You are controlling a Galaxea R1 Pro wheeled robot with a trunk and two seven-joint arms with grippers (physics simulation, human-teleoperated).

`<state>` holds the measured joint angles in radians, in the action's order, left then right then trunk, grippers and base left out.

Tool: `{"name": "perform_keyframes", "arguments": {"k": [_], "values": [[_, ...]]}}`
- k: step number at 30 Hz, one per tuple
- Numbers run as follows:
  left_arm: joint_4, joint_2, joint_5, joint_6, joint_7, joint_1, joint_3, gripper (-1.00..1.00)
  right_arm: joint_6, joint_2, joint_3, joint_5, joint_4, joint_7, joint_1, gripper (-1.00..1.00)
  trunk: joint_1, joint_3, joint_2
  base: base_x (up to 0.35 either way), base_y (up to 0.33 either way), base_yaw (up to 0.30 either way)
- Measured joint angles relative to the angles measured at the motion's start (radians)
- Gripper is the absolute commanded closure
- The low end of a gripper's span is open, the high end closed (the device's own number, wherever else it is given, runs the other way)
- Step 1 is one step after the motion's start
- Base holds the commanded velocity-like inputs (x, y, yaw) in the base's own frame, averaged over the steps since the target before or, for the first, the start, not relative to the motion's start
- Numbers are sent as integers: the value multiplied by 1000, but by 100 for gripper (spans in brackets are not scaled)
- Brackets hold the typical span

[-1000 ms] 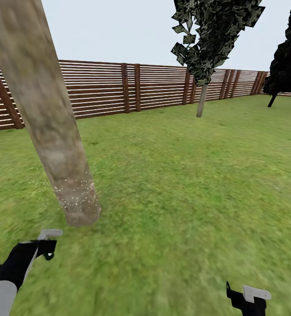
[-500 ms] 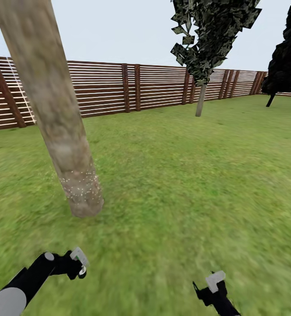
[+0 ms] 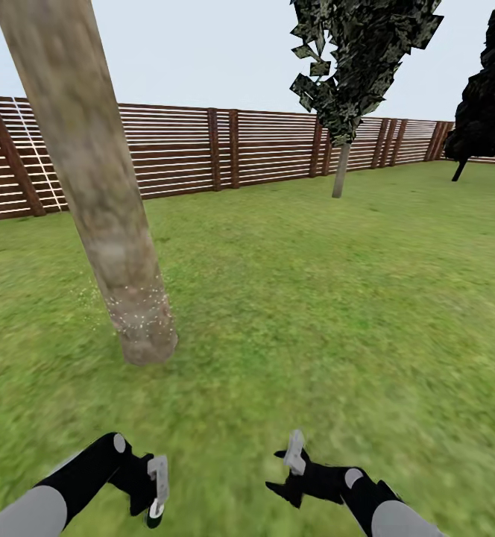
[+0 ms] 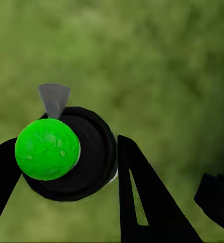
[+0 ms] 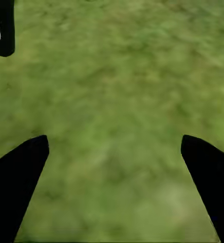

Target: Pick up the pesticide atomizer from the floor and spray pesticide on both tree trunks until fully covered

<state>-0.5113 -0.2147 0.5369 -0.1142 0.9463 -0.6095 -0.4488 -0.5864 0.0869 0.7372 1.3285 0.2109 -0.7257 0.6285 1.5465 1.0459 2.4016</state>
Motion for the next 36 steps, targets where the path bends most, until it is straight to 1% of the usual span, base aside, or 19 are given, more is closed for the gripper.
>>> {"name": "perform_keyframes", "arguments": {"k": [1, 2, 4, 6, 9, 11, 13, 15, 20, 22, 25, 26, 27, 28, 29, 30, 32, 36], "values": [[0, 18, 21, -3, 0, 0, 1, 100, -1, 21, -1, 18, 0, -23, 0, 100, 0, 0, 0, 0, 0, 0], [0, 28, 38, -4, 0, 0, 0, 100, 0, 30, 0, 36, 1, -29, 0, 100, 0, 0, 0, 0, 0, 0], [0, 46, 54, -5, 0, -1, 1, 100, 0, 40, 1, 53, 1, -34, 1, 100, 0, 0, 0, 0, 0, 0], [0, 59, 58, -7, -1, -1, 2, 100, 0, 54, 1, 58, 1, -36, 4, 100, 0, 0, 0, 0, 0, 0], [0, 86, 60, -8, -4, -1, 3, 100, 0, 74, 1, 59, 0, -37, 8, 100, 0, 0, 0, 0, 0, 0], [0, 96, 60, -8, -6, -1, 4, 100, 0, 86, 1, 59, 0, -37, 9, 100, 0, 0, 0, 0, 0, 0], [0, 116, 61, -7, -7, -1, 3, 100, 0, 87, 1, 59, 0, -37, 9, 100, 0, 0, 0, 0, 0, 0], [0, 143, 60, -7, -10, -1, 3, 100, 0, 87, 1, 59, -1, -37, 9, 100, 0, 0, 0, 0, 0, 0], [-2, 196, 60, -6, -11, -1, 2, 100, 0, 87, 1, 59, -2, -37, 9, 100, 0, 0, 0, 0, 0, 0], [-2, 218, 59, -6, -12, -1, -3, 100, 0, 87, 1, 59, -2, -37, 10, 100, 0, 0, 0, 0, 0, 0], [-2, 231, 62, -6, -13, -1, -10, 100, 0, 87, 1, 60, -2, -37, 11, 100, 0, 0, 0, 0, 0, 0], [-2, 231, 73, -6, -13, -1, -11, 100, 0, 87, 1, 60, -2, -37, 11, 100, 0, 0, 0, 0, 0, 0], [-1, 232, 103, -6, -14, -1, -11, 100, 0, 87, 1, 60, -2, -37, 11, 100, 0, 0, 0, 0, 0, 0], [-1, 233, 144, -7, -15, -1, -8, 100, 0, 87, 1, 60, -2, -37, 11, 100, 0, 0, 0, 0, 0, 0], [-1, 233, 172, -8, -15, 0, -5, 100, 0, 87, 1, 60, -2, -37, 11, 100, 0, 0, 0, 0, 0, 0], [0, 233, 191, -9, -15, 1, -3, 100, 0, 87, 1, 60, -3, -37, 11, 100, 0, 0, 0, 0, 0, 0], [0, 233, 199, -9, -16, 1, -2, 100, -1, 87, 1, 59, -3, -37, 13, 100, 0, 0, 0, 0, 0, 0], [1, 242, 200, -9, -58, 1, 0, 100, -2, 87, 1, 60, -3, -37, 14, 100, 0, 0, 0, 0, 0, 0]]}}
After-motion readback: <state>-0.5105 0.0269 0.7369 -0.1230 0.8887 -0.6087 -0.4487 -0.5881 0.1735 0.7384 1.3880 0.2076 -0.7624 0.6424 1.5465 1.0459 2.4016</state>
